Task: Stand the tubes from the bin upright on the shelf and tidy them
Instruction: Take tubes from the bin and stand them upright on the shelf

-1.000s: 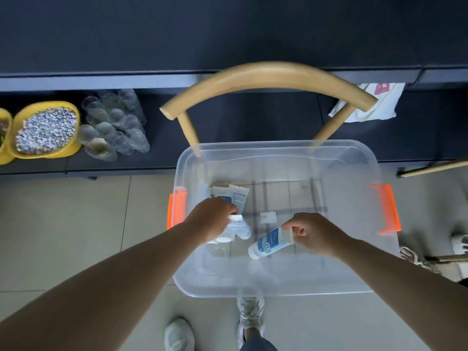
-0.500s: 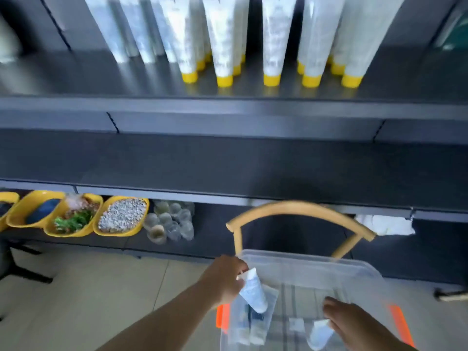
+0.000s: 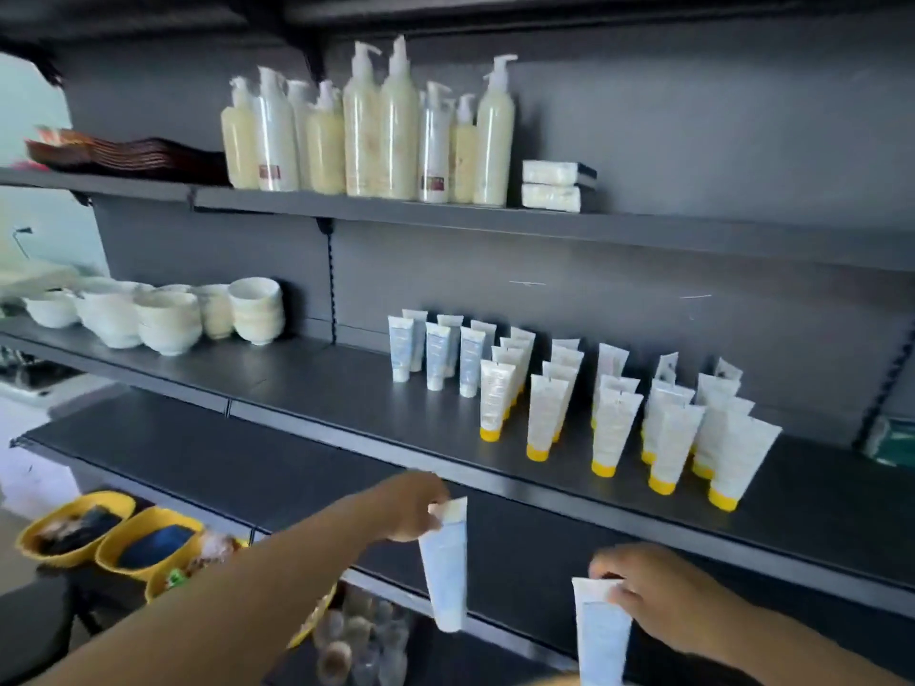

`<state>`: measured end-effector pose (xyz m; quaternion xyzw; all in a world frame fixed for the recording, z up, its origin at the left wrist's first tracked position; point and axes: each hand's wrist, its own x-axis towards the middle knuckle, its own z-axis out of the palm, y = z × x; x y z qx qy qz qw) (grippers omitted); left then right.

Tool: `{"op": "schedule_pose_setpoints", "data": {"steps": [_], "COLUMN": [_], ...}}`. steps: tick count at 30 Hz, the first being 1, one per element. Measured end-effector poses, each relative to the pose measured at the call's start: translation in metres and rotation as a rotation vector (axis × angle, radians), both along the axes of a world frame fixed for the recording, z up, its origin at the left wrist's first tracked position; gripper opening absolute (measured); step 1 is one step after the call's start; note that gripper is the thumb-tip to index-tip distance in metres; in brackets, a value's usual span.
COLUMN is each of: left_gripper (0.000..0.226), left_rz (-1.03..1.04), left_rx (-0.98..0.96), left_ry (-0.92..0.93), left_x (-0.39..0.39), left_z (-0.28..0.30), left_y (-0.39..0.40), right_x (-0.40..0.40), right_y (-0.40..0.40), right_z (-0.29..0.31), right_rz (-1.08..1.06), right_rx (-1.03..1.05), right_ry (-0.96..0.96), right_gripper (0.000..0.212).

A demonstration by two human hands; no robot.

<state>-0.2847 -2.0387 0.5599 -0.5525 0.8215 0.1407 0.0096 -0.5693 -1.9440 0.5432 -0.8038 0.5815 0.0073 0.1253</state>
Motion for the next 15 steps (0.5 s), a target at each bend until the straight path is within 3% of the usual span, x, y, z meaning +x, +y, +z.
{"op": "schedule_pose_setpoints", "data": {"steps": [7,15], "left_gripper": [0.039,0.041], "left_rz": [0.049,-0.061], "left_rx": [-0.136,-0.227], "left_ry": [0.041,0.101], "left_x": [0.063,0.094], "left_z": [0.083,0.098], "left_y": [-0.106,-0.236], "right_x": [0.090,0.170], "right_y": [-0.109,-0.245], "right_z": [0.098,0.137], "right_rz": [-0.071,-0.181], "right_rx": [-0.178,-0.312], "right_ry": [-0.188,-0.232], "right_gripper": [0.015,0.012]}}
